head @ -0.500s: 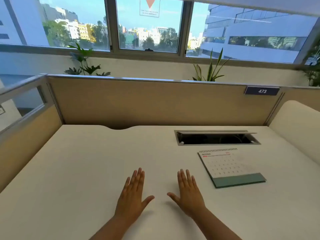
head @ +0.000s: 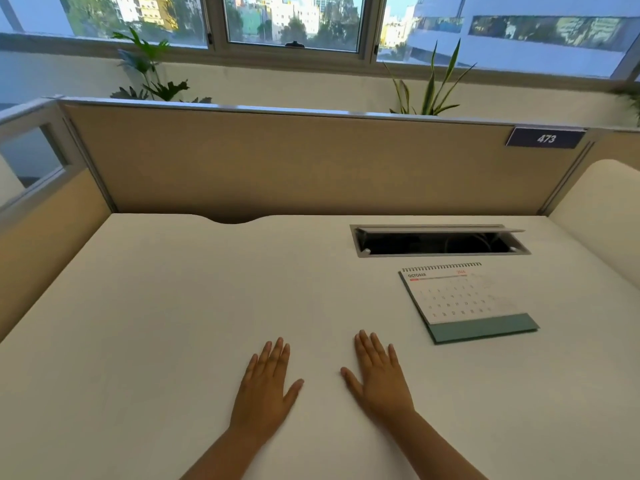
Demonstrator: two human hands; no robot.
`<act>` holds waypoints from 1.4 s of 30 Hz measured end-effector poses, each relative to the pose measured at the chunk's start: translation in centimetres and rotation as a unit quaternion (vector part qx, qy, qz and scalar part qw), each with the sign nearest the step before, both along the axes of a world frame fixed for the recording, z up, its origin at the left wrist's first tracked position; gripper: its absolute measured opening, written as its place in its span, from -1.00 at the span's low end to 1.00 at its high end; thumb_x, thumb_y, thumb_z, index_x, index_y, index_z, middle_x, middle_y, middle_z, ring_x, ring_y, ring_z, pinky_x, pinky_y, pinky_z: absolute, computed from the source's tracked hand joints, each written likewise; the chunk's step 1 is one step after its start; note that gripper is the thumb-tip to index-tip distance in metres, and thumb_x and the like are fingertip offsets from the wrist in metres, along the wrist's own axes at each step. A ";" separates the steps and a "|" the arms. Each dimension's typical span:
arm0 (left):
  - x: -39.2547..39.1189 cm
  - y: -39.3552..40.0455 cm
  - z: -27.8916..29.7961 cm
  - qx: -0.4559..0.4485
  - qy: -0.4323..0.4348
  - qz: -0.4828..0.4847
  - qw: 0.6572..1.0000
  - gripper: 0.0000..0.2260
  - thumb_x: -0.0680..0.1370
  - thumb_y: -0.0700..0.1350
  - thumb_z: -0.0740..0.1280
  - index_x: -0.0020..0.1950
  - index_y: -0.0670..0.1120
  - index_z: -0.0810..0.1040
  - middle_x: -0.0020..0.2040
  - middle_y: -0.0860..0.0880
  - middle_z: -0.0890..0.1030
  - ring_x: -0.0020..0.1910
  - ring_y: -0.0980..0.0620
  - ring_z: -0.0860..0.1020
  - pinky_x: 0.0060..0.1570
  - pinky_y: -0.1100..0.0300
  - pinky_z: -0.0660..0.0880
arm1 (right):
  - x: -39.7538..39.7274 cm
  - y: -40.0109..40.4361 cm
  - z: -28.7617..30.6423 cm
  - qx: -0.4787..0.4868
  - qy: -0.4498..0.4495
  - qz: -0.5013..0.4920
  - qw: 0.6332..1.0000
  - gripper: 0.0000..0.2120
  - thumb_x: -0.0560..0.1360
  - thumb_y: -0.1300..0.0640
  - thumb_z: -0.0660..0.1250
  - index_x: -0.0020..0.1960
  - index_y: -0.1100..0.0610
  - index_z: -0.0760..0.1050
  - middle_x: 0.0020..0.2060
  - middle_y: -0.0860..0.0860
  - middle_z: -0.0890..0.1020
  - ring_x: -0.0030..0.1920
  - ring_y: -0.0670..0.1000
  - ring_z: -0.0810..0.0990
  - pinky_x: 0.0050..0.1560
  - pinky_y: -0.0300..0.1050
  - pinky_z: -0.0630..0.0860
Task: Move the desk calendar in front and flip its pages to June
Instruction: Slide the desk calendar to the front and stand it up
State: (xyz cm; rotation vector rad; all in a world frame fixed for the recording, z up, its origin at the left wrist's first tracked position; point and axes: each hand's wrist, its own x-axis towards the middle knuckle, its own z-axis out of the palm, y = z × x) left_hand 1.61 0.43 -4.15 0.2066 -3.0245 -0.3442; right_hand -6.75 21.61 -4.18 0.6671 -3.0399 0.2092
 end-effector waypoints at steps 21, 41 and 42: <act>0.4 0.4 0.5 0.021 0.003 0.010 1.000 -0.43 0.52 0.16 -0.23 0.35 -0.09 0.26 0.35 -0.06 0.39 0.35 0.06 0.15 0.33 0.20 -0.17 | -2.0 1.5 1.1 0.051 0.007 -0.031 0.998 -0.33 0.50 -0.29 -0.17 0.33 0.09 0.39 0.31 0.04 0.48 0.37 0.09 0.32 0.37 0.09 -0.10; 0.6 0.3 0.6 0.027 0.004 0.010 1.000 -0.44 0.53 0.16 -0.23 0.34 -0.09 0.28 0.35 -0.06 0.40 0.34 0.06 0.17 0.34 0.21 -0.17 | -1.0 3.8 2.7 -0.070 -0.058 -0.074 0.993 -0.01 0.23 -0.51 -0.36 0.49 0.05 -0.07 0.47 0.00 0.23 0.49 0.02 0.08 0.45 -0.06 -0.16; 0.5 0.3 0.6 0.027 0.004 0.010 1.000 -0.44 0.53 0.15 -0.23 0.34 -0.09 0.28 0.35 -0.06 0.40 0.34 0.06 0.17 0.33 0.20 -0.17 | 0.2 3.1 2.4 -0.074 -0.053 -0.054 0.994 -0.06 0.29 -0.50 -0.28 0.49 0.06 -0.01 0.45 0.00 0.27 0.47 0.03 0.13 0.44 -0.11 -0.16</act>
